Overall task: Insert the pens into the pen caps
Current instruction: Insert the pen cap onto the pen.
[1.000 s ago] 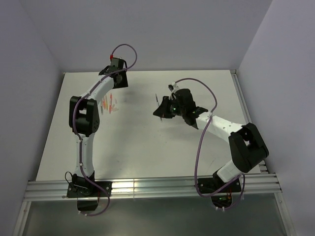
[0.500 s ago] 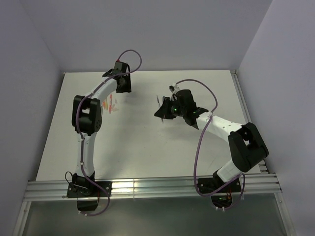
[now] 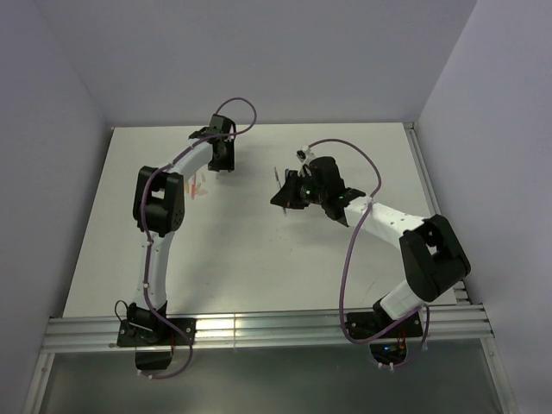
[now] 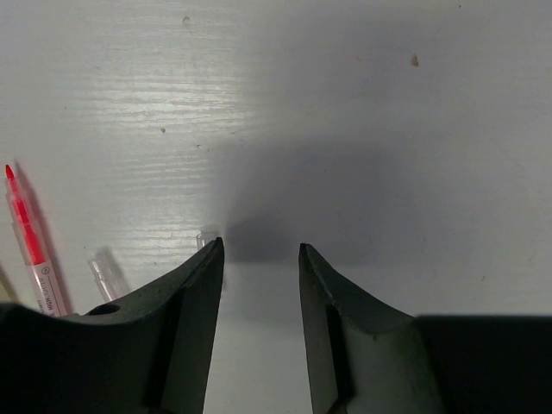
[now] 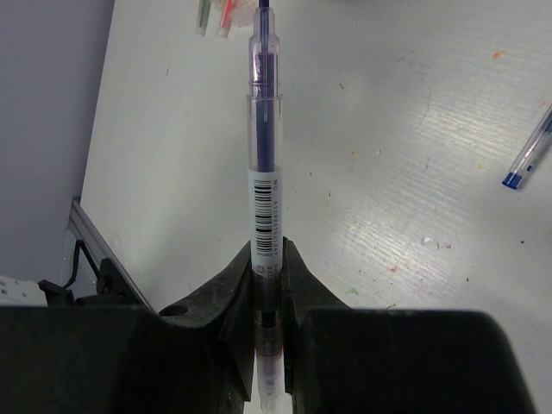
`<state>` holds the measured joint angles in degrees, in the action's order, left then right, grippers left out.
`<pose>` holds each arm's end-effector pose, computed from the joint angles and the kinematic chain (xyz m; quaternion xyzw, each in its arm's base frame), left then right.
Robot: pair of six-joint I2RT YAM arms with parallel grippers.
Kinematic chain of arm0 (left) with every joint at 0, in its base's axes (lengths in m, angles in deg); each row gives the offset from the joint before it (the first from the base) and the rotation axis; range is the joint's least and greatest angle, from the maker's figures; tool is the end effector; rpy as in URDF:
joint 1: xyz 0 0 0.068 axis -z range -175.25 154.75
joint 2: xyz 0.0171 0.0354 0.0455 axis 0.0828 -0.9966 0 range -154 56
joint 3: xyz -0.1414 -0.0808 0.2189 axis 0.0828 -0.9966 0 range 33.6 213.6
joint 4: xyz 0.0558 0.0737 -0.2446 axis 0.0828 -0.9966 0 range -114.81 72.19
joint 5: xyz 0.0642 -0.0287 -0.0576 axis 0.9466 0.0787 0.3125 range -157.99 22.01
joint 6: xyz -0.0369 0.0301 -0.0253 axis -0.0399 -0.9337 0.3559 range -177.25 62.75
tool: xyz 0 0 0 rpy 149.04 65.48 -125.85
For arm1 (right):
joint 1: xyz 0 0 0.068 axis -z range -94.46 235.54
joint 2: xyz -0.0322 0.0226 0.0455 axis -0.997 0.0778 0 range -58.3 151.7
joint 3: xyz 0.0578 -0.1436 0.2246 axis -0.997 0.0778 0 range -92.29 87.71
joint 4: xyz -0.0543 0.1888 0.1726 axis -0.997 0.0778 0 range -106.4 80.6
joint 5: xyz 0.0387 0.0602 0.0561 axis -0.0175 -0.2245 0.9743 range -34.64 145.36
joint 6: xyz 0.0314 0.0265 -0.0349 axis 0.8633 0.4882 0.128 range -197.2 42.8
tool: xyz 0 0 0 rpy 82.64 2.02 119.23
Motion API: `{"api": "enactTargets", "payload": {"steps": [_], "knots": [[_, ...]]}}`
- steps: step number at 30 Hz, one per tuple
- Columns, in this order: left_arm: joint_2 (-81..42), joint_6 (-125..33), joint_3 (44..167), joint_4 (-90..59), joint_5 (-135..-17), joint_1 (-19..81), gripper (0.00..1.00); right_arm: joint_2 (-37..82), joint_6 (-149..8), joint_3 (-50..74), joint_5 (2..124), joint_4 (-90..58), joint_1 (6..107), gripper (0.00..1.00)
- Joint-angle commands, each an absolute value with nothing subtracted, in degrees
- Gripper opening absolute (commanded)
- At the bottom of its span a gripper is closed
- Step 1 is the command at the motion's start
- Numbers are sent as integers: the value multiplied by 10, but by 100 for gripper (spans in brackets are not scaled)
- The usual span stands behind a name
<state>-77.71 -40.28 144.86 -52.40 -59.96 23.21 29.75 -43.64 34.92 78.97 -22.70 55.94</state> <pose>0.4865 -0.1572 0.1746 -0.0075 0.9567 -0.0221 0.2900 0.2878 0.1799 0.2332 -0.0747 0.8463 0.4105 0.3312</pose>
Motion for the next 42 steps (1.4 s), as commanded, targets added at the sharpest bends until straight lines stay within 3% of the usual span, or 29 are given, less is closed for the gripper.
{"api": "enactTargets", "payload": {"steps": [1,15,24,42], "knots": [[-768,-411,1458,-515,-586,230,45,300,-442,353,801,-243,564,0],[-678,-412,1369,-423,-546,229,44,310,-439,352,811,-247,564,0],[-688,-383,1386,-457,-485,224,45,315,-438,352,817,-247,564,0],[-725,-362,1417,-495,-499,209,42,321,-436,348,823,-247,565,0]]}}
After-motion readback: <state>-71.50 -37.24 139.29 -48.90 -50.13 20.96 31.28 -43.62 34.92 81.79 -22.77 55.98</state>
